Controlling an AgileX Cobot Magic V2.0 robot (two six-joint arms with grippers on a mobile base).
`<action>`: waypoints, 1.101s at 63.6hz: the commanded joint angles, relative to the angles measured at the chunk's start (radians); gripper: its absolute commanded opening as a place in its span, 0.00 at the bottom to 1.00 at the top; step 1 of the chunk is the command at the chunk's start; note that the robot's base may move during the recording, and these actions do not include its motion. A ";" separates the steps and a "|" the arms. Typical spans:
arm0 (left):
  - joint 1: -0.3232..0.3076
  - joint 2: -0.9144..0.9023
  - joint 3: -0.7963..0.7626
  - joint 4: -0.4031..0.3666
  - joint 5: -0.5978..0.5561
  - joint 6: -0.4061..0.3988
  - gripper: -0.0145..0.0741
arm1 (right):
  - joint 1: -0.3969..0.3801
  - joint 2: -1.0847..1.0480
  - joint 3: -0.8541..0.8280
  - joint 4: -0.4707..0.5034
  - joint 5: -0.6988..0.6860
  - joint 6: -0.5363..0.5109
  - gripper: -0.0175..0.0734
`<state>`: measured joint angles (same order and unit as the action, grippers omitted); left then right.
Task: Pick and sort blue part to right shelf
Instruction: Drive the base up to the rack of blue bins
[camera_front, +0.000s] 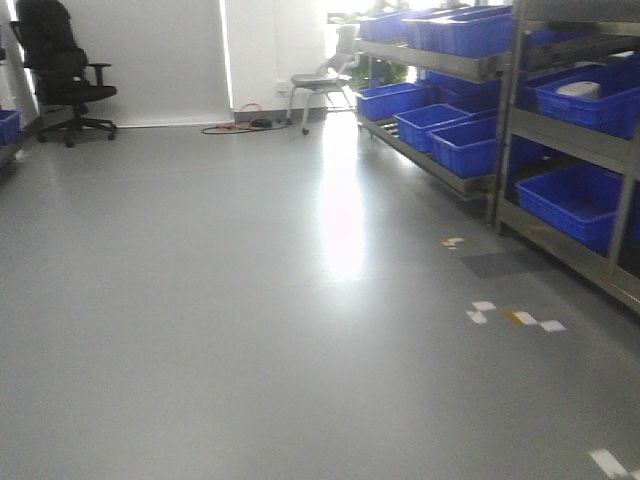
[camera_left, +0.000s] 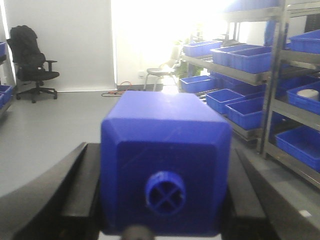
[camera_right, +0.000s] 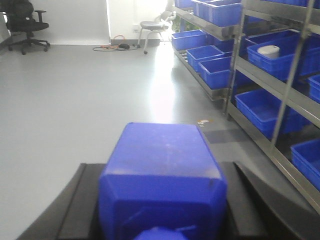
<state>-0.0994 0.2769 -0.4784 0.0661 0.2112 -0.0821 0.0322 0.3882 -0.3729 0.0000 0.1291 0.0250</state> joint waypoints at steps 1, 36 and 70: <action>0.002 0.014 -0.029 0.000 -0.094 0.001 0.54 | -0.007 0.006 -0.031 0.000 -0.098 -0.001 0.65; 0.002 0.014 -0.029 0.000 -0.094 0.001 0.54 | -0.007 0.006 -0.031 0.000 -0.098 -0.001 0.65; 0.002 0.014 -0.029 0.000 -0.094 0.001 0.54 | -0.007 0.006 -0.031 0.000 -0.098 -0.001 0.65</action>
<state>-0.0979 0.2769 -0.4784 0.0661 0.2112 -0.0821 0.0322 0.3882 -0.3729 0.0000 0.1291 0.0250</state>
